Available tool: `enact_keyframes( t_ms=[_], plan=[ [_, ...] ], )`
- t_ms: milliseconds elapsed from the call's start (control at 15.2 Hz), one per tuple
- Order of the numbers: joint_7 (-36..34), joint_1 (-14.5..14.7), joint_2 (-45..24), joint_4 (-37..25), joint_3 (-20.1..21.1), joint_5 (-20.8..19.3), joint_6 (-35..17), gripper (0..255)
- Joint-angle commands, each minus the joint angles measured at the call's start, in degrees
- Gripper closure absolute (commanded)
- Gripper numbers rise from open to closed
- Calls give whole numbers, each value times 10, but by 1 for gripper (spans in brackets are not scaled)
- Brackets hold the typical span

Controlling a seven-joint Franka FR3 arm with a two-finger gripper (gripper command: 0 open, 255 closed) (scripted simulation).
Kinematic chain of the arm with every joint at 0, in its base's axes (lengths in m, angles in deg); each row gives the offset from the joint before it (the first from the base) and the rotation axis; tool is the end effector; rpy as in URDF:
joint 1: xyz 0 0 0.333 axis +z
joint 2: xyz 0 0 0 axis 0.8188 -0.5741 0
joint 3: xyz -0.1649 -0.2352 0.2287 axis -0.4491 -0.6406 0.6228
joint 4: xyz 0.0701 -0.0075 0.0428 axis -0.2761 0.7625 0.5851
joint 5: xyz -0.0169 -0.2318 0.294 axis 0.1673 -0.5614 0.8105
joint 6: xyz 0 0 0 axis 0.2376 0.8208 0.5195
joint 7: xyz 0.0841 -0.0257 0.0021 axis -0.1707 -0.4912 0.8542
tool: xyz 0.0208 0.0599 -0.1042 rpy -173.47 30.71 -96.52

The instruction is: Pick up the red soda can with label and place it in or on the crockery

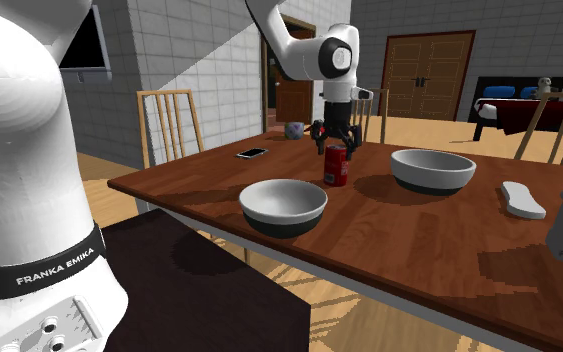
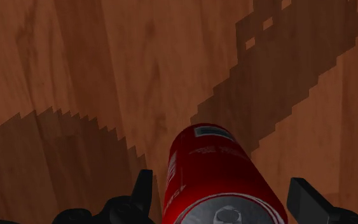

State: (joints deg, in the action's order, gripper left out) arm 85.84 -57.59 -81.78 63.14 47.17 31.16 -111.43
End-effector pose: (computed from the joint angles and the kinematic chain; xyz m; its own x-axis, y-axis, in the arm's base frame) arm 0.6724 -0.0433 0.3073 1.0000 -0.0038 0.0028 -0.0038 -1.0000 -0.0012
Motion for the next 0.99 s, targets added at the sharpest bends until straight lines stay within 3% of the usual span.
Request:
enact_keyframes(
  t_ms=[0, 264, 330, 924],
  plan=[
    [0, 0, -1, -1, 0, 0, -1, 0],
    [0, 0, -1, -1, 0, 0, -1, 0],
    [0, 0, -1, -1, 0, 0, -1, 255],
    [0, 0, -1, -1, 0, 0, -1, 255]
  ],
)
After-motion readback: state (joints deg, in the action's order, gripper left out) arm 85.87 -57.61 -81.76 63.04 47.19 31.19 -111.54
